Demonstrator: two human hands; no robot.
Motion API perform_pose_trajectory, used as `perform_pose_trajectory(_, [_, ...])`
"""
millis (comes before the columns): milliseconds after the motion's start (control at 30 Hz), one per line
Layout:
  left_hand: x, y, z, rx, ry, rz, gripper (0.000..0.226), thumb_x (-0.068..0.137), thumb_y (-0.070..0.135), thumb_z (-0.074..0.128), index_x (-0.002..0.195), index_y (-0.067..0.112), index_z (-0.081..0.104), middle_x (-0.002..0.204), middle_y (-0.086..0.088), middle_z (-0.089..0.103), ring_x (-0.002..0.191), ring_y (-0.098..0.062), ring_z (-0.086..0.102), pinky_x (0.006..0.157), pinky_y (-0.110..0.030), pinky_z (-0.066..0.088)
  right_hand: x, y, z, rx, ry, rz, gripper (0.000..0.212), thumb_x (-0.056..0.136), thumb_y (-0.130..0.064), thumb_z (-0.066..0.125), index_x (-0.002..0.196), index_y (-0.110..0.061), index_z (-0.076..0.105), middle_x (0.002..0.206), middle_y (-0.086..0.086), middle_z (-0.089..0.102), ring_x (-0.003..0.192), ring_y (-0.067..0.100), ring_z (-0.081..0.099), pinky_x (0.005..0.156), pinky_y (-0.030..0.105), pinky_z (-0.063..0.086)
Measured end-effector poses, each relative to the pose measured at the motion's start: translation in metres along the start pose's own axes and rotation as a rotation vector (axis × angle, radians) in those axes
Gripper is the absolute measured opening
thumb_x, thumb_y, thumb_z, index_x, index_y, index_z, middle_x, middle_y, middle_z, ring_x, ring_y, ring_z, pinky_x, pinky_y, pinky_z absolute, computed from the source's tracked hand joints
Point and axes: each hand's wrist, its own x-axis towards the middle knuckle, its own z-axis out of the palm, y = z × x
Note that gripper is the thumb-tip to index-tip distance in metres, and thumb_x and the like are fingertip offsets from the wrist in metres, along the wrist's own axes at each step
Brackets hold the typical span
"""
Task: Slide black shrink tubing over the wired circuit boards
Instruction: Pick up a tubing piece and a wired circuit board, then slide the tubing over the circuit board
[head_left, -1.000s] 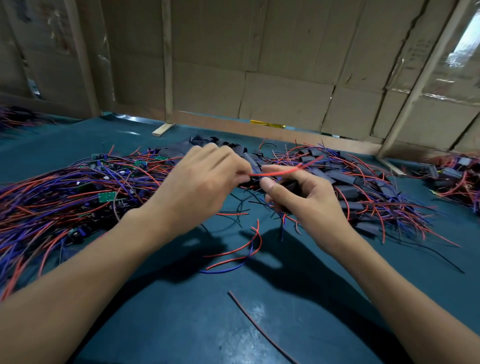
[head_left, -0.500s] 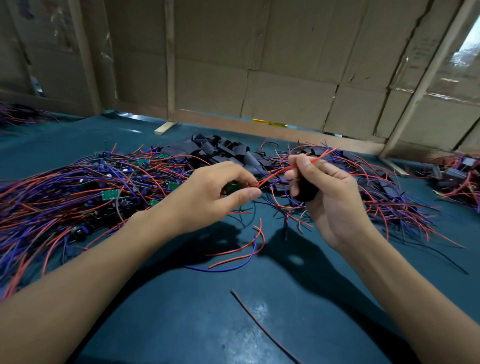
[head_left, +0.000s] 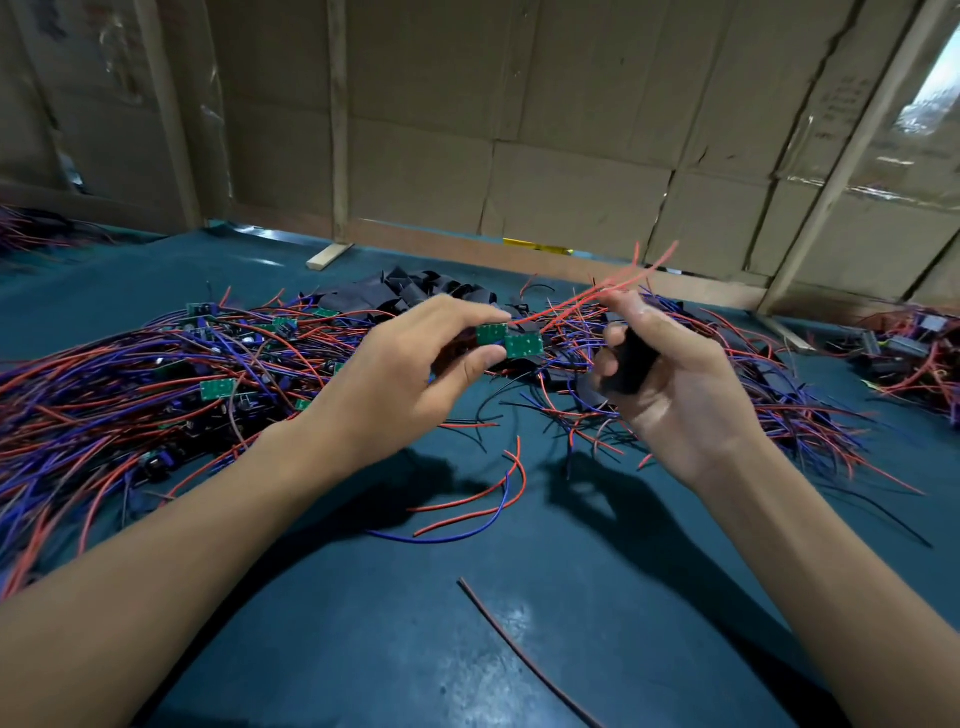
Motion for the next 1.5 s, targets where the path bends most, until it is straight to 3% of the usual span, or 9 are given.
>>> perform_pose_trajectory(167, [-0.001, -0.001, 0.0, -0.032, 0.011, -0.032, 0.025, 0.092, 0.013, 0.073, 0.115, 0.009, 0.066, 0.109, 0.009, 0.063, 0.098, 0.007, 0.057, 0.089, -0.012, 0.042, -0.002, 0.011, 0.004, -0.283, -0.149, 0.021, 0.024, 0.079, -0.03, 0.076, 0.097, -0.013, 0.079, 0.069, 0.003, 0.058, 0.057, 0.016, 0.047, 0.056, 0.022, 0.041])
perform_pose_trajectory(267, [-0.004, -0.001, 0.001, -0.074, -0.051, -0.063, 0.023, 0.088, 0.011, 0.075, 0.11, 0.014, 0.065, 0.103, 0.01, 0.064, 0.094, 0.002, 0.059, 0.086, -0.013, 0.044, -0.002, 0.019, 0.007, -0.41, -0.175, 0.017, 0.022, 0.078, -0.03, 0.081, 0.094, -0.014, 0.081, 0.067, 0.005, 0.059, 0.056, 0.017, 0.048, 0.053, 0.021, 0.043])
perform_pose_trajectory(433, [-0.006, -0.001, 0.0, -0.066, -0.084, -0.128, 0.021, 0.088, 0.022, 0.071, 0.108, 0.024, 0.064, 0.102, 0.021, 0.062, 0.093, -0.005, 0.061, 0.088, -0.025, 0.044, -0.001, 0.019, 0.005, -0.488, -0.086, 0.077, 0.007, 0.082, -0.016, 0.081, 0.077, -0.012, 0.078, 0.067, 0.009, 0.061, 0.051, 0.02, 0.048, 0.05, 0.026, 0.042])
perform_pose_trajectory(600, [-0.002, -0.003, -0.001, -0.085, 0.162, -0.223, 0.02, 0.091, 0.013, 0.071, 0.109, 0.016, 0.062, 0.099, 0.006, 0.066, 0.084, -0.01, 0.064, 0.081, -0.029, 0.053, 0.002, 0.015, 0.002, -0.432, 0.095, 0.265, 0.006, 0.084, -0.016, 0.077, 0.083, -0.013, 0.072, 0.066, 0.003, 0.058, 0.047, 0.016, 0.046, 0.047, 0.023, 0.037])
perform_pose_trajectory(733, [0.013, 0.005, -0.007, -0.759, 0.378, -0.448, 0.016, 0.098, 0.006, 0.059, 0.111, 0.013, 0.052, 0.103, -0.007, 0.071, 0.069, -0.014, 0.056, 0.064, -0.024, 0.047, 0.004, 0.012, 0.004, -0.247, 0.222, 0.154, 0.027, 0.086, -0.018, 0.077, 0.099, -0.016, 0.054, 0.067, 0.003, 0.055, 0.054, 0.017, 0.047, 0.047, 0.024, 0.043])
perform_pose_trajectory(900, [0.026, 0.004, -0.022, -1.471, 0.432, -0.721, 0.019, 0.107, 0.031, 0.042, 0.118, 0.021, 0.054, 0.086, 0.008, 0.067, 0.06, -0.005, 0.041, 0.056, -0.018, 0.034, -0.003, 0.013, 0.016, -0.304, 0.32, -0.208, 0.032, 0.089, -0.003, 0.072, 0.117, -0.011, 0.06, 0.074, 0.006, 0.062, 0.059, 0.018, 0.053, 0.055, 0.029, 0.051])
perform_pose_trajectory(1067, [0.024, 0.009, -0.019, -1.736, 0.428, -0.818, 0.029, 0.106, 0.049, 0.037, 0.126, 0.031, 0.048, 0.066, 0.007, 0.04, 0.055, -0.009, 0.021, 0.053, -0.021, 0.024, -0.019, 0.021, 0.029, -0.627, 0.157, -0.484, 0.012, 0.086, -0.016, 0.075, 0.092, -0.02, 0.065, 0.076, -0.014, 0.064, 0.067, 0.008, 0.056, 0.066, 0.022, 0.046])
perform_pose_trajectory(1267, [0.025, 0.021, -0.019, -1.761, 0.41, -0.766, 0.037, 0.107, 0.046, 0.034, 0.132, 0.023, 0.047, 0.063, 0.005, 0.035, 0.057, -0.011, 0.02, 0.055, -0.022, 0.024, -0.031, 0.032, 0.041, -0.87, -0.246, -0.064, 0.037, 0.081, -0.009, 0.082, 0.102, -0.026, 0.057, 0.067, -0.008, 0.057, 0.058, 0.008, 0.047, 0.059, 0.024, 0.04])
perform_pose_trajectory(1500, [0.029, 0.042, -0.015, -1.64, 0.314, -0.66, 0.043, 0.108, 0.046, 0.03, 0.141, 0.025, 0.047, 0.061, 0.004, 0.037, 0.057, -0.012, 0.02, 0.056, -0.025, 0.023, -0.041, 0.038, 0.06, -0.587, -0.493, 0.098, 0.064, 0.074, -0.004, 0.079, 0.125, -0.021, 0.044, 0.064, 0.001, 0.052, 0.056, 0.015, 0.041, 0.056, 0.029, 0.035])
